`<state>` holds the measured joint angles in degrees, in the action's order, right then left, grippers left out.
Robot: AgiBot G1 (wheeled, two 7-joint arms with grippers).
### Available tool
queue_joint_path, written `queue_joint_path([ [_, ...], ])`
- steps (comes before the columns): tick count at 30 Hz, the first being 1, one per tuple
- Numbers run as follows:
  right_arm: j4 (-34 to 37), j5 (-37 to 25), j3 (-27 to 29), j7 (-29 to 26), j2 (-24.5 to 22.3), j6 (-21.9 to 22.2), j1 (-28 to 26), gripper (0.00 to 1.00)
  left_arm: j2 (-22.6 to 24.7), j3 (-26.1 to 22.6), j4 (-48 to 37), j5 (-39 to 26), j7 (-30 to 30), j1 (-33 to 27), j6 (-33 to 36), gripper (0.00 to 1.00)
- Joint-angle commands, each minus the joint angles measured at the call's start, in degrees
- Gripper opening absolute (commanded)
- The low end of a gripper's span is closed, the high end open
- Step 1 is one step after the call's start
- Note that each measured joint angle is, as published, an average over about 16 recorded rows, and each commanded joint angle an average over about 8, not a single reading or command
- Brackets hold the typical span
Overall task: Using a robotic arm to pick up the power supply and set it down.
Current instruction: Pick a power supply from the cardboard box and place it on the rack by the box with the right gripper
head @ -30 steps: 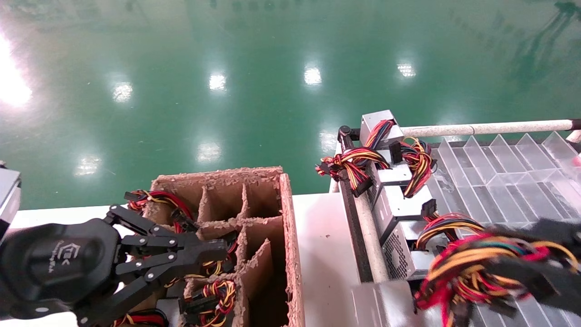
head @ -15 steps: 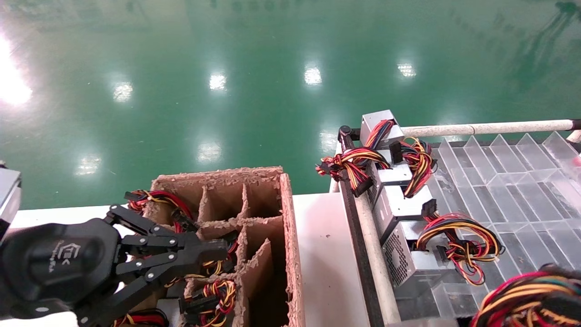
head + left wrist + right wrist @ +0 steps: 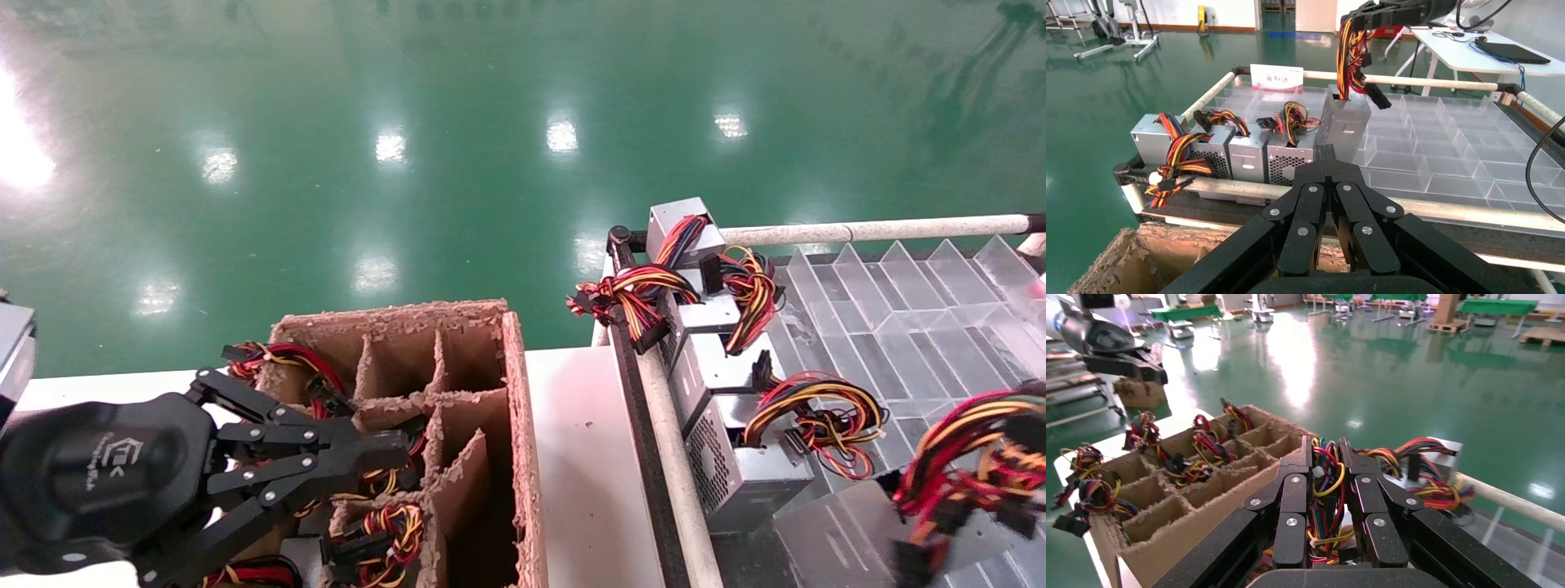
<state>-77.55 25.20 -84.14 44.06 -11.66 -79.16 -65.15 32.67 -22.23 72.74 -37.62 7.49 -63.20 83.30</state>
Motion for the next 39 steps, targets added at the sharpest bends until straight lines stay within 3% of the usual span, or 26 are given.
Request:
queue_joint_path([
  [1, 0.0, 0.1, -0.5, 0.7, 1.1, 0.2, 0.1, 0.00, 0.0, 0.0, 0.0, 0.0, 0.0, 0.0, 0.0, 0.00],
  [24, 0.5, -3.7, 2.3, -2.5, 7.1, 5.9, -0.5, 0.00, 0.0, 0.0, 0.0, 0.0, 0.0, 0.0, 0.0, 0.00],
  [33, 0.9, -5.3, 1.9, -2.9, 8.4, 10.9, 0.1, 0.00, 0.0, 0.0, 0.0, 0.0, 0.0, 0.0, 0.0, 0.00],
  [34, 1.0, -5.4, 1.9, -3.0, 8.7, 11.4, 0.1, 0.06, 0.0, 0.0, 0.0, 0.0, 0.0, 0.0, 0.0, 0.00],
  [39, 1.3, -5.2, 2.3, -3.7, 9.9, 13.6, -0.1, 0.69, 0.0, 0.0, 0.0, 0.0, 0.0, 0.0, 0.0, 0.00],
])
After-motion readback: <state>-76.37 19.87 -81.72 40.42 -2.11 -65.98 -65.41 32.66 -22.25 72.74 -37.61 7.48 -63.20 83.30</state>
